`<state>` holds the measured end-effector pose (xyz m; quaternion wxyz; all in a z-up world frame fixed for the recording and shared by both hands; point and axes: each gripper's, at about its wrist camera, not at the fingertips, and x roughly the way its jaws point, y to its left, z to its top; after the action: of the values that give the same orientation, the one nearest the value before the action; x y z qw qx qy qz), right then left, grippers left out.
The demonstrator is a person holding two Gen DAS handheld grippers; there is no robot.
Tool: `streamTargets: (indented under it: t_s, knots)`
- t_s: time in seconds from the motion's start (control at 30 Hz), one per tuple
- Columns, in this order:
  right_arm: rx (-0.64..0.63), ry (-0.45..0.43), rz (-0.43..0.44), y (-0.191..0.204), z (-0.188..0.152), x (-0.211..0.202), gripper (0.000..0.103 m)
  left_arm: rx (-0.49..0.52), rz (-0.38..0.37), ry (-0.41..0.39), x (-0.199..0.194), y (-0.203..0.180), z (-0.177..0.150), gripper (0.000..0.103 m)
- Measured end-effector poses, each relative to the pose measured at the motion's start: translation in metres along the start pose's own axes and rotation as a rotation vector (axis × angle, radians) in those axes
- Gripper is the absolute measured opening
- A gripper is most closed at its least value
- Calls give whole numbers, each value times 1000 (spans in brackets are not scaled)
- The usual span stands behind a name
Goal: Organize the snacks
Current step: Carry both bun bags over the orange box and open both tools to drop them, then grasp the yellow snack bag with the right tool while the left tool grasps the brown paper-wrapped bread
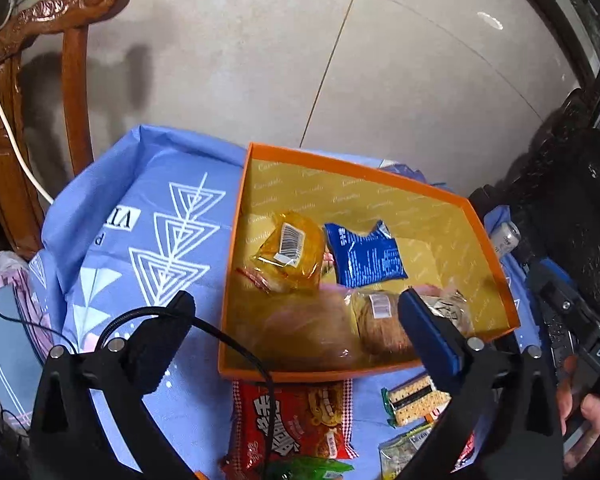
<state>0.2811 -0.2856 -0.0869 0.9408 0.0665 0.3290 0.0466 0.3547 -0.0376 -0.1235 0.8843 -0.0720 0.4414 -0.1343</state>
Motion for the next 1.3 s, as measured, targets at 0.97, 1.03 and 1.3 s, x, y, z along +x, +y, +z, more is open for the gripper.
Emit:
streamTargets:
  t_s: [0.97, 1.03, 1.3]
  knots:
    - [-43, -66, -33, 5, -45, -134, 84, 127, -27, 69, -175, 55, -170, 99]
    - [-60, -50, -9, 15, -67, -147, 84, 126, -32, 31, -186, 49, -162, 99]
    - [-199, 94, 116, 65, -173, -180, 84, 108, -121, -31, -166, 2, -124, 99]
